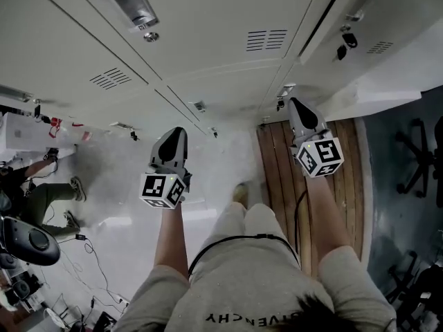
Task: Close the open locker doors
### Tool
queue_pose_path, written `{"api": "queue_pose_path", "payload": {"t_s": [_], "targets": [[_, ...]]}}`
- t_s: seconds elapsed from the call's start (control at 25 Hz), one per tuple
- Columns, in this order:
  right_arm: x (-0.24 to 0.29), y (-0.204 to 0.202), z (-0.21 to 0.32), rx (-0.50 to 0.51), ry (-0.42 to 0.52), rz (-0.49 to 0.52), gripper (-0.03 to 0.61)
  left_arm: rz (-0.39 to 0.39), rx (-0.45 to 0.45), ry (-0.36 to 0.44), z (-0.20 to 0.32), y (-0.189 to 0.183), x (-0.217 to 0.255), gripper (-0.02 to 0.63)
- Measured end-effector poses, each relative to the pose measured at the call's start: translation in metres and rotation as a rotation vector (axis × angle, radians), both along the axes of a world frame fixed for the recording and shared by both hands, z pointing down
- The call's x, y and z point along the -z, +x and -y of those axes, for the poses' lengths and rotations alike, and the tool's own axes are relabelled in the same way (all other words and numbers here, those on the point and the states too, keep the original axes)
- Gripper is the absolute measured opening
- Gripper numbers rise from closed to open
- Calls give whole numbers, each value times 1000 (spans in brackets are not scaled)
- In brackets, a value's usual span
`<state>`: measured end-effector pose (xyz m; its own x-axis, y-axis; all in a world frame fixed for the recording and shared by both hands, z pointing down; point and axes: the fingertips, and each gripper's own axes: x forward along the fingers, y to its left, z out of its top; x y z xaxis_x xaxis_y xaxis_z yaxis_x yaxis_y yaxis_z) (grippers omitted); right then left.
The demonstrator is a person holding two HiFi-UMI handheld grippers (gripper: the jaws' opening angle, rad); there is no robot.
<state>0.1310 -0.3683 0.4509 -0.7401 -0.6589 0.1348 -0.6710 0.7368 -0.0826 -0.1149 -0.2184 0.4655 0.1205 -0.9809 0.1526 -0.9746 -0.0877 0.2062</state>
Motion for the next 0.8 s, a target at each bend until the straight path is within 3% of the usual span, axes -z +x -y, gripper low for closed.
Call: {"api": "queue_pose_path", "payload": {"t_s": [0.8], "targets": [[69, 53, -142, 109, 72, 45, -5, 19, 93, 70, -119, 42, 60, 18]]}}
